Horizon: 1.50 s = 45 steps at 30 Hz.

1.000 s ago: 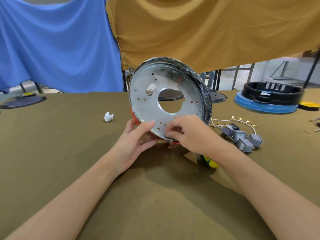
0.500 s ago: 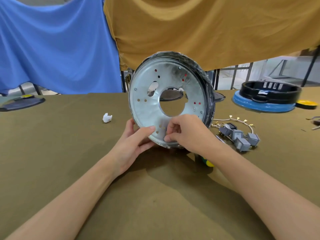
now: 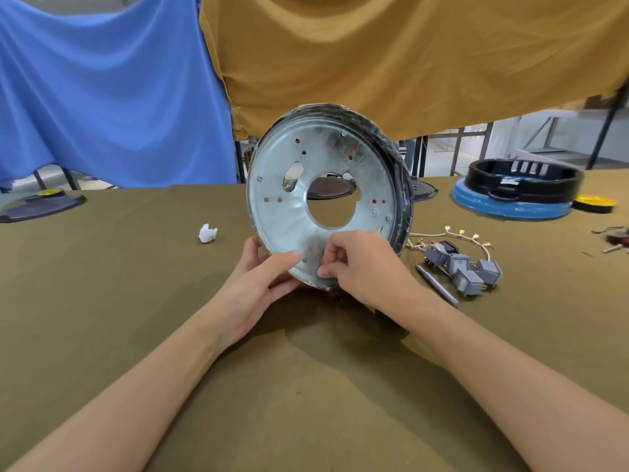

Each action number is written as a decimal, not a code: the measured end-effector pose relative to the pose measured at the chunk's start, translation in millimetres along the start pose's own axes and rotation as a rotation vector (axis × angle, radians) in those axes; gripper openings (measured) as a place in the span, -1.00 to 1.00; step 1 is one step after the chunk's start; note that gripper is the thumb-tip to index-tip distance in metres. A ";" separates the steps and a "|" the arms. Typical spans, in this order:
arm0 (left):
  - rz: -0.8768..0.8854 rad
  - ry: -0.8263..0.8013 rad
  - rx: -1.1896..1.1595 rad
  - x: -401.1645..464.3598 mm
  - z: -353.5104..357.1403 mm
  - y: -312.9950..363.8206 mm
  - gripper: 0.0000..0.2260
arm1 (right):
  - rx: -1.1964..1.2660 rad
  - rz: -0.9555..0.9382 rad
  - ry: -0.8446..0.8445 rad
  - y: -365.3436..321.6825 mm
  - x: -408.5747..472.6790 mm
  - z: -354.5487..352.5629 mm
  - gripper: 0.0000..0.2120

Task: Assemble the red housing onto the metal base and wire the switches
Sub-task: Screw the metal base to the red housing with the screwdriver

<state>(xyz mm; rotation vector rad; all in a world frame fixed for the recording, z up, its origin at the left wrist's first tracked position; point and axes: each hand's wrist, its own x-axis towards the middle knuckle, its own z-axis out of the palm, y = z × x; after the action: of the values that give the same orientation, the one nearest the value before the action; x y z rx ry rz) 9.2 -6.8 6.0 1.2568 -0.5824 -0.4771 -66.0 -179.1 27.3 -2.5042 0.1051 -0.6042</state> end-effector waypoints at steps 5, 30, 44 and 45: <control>-0.016 0.039 -0.052 -1.9 1.0 1.9 -0.41 | 0.101 -0.002 -0.098 4.8 2.4 -12.3 -0.93; -0.007 0.097 -0.013 7.4 -4.6 -6.5 -0.49 | 0.096 -0.296 -0.025 2.5 2.3 -15.7 -0.89; 0.005 0.098 0.006 3.0 -1.4 -5.1 -0.64 | 0.008 -0.347 0.020 -3.2 -5.2 -14.0 -0.86; 0.000 0.108 -0.001 3.4 -1.7 -5.0 -0.64 | 0.000 -0.346 0.039 -3.8 -5.7 -11.9 -0.85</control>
<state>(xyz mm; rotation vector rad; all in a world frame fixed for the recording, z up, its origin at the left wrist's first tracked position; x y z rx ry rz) 12.8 -8.9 1.3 1.2731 -0.4904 -0.4068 -76.6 -180.8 35.9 -2.5284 -0.3200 -0.7901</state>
